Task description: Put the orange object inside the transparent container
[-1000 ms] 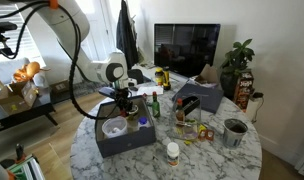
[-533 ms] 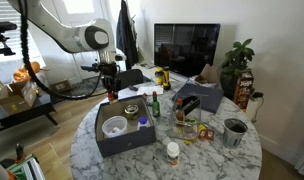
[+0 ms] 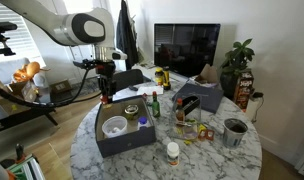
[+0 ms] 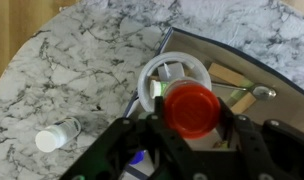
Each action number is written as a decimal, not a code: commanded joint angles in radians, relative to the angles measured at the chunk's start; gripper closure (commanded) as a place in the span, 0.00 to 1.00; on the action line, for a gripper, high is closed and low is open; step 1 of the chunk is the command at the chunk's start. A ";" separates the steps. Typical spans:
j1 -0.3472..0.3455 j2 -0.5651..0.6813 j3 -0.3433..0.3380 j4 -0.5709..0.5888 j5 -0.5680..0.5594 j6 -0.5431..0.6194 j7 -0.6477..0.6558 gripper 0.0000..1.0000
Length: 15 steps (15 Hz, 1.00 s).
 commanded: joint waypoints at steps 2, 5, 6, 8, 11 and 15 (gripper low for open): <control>-0.049 -0.012 -0.018 -0.047 0.046 0.051 -0.017 0.26; -0.053 -0.007 -0.014 -0.047 0.065 0.052 -0.020 0.11; -0.049 -0.012 -0.011 -0.049 0.074 0.050 -0.025 0.05; -0.045 -0.023 -0.010 -0.053 0.094 0.049 -0.040 0.00; -0.033 -0.063 -0.021 -0.066 0.175 0.081 -0.114 0.00; -0.042 -0.040 -0.011 -0.029 0.201 0.073 -0.137 0.00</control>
